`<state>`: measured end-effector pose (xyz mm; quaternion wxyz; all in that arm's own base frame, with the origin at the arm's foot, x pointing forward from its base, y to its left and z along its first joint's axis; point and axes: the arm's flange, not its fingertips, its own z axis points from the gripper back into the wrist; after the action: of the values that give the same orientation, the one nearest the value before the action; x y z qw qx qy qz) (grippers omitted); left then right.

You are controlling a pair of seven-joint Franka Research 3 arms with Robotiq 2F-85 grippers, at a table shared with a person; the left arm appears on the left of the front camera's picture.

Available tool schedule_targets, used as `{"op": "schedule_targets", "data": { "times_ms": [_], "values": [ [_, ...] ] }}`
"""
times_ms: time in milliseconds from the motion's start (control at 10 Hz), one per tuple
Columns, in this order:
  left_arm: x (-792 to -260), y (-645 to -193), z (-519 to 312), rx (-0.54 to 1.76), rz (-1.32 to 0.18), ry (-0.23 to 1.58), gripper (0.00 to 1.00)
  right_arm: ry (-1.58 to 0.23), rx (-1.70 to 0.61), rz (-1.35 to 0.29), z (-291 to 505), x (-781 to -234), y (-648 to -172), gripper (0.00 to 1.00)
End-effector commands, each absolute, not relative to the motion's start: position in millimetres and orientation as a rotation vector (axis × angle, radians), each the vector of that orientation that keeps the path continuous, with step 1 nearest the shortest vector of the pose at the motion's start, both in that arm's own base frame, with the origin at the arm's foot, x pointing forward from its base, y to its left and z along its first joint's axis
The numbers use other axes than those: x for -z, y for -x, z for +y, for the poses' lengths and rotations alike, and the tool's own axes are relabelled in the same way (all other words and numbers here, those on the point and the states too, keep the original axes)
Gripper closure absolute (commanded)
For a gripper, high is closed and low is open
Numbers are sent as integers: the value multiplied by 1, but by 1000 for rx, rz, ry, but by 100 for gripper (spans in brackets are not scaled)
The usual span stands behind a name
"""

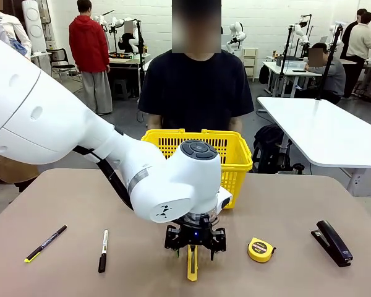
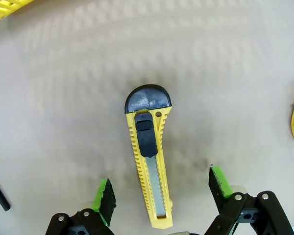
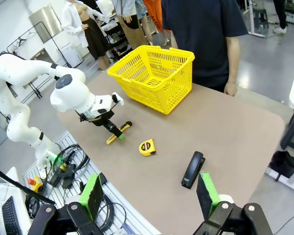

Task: Place the items the person wants into the basket.
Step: Pick up the item the person points to and place it in the Market Basket.

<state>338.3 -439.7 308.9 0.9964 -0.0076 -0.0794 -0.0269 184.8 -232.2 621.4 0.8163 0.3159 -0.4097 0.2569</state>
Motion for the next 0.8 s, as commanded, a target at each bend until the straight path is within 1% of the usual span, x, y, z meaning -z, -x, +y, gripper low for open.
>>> {"op": "schedule_targets", "data": {
  "times_ms": [0, 100, 200, 300, 400, 700],
  "values": [
    [-307, -339, -443, 81, -159, 36, 60, -694, -563, -901, -232, -622, -186, 0],
    [-306, -339, -441, 82, -157, 34, 60, -694, -563, -901, -232, -622, -186, 0],
    [-306, -339, -441, 82, -148, 33, 100, -694, -563, -901, -232, -622, -186, 0],
    [-305, -339, -442, 83, -136, 31, 64, -694, -563, -901, -232, -622, -186, 0],
    [-305, -339, -442, 81, -129, 26, 100, -694, -563, -901, -232, -622, -186, 0],
    [-303, -340, -442, 85, -113, 23, 100, -694, -563, -901, -232, -622, -186, 0]
  ]
}}
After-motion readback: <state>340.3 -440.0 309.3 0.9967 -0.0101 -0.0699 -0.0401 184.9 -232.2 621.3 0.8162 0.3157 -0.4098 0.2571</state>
